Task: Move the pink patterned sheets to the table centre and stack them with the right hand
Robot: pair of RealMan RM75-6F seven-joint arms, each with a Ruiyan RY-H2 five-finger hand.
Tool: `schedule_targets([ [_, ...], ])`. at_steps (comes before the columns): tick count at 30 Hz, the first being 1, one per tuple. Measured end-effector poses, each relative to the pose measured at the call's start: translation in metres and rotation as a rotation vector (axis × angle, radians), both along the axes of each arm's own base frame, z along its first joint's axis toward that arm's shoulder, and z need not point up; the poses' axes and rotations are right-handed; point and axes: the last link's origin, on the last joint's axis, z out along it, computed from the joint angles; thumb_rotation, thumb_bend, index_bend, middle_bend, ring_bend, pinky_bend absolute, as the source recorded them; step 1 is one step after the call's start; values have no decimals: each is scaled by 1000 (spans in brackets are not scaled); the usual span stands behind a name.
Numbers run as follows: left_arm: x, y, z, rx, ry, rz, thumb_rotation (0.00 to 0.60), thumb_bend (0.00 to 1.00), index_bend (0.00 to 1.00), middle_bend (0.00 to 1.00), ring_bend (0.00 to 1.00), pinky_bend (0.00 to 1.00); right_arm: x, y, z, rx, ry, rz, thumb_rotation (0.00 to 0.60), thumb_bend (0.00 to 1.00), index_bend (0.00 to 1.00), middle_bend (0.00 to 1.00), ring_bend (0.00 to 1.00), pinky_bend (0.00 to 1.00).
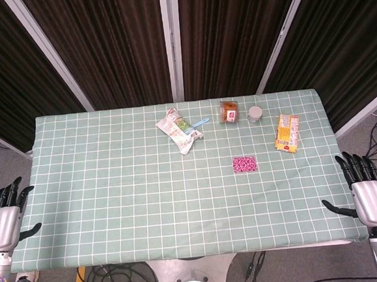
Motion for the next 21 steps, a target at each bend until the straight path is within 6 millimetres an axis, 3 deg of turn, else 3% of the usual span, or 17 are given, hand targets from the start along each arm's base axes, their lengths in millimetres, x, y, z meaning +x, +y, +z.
schedule_targets([
  [21, 0, -4, 1, 6, -7, 2, 600, 19, 232, 124, 109, 126, 6, -1, 1, 16, -31, 18, 399, 57, 69, 37, 0, 0],
])
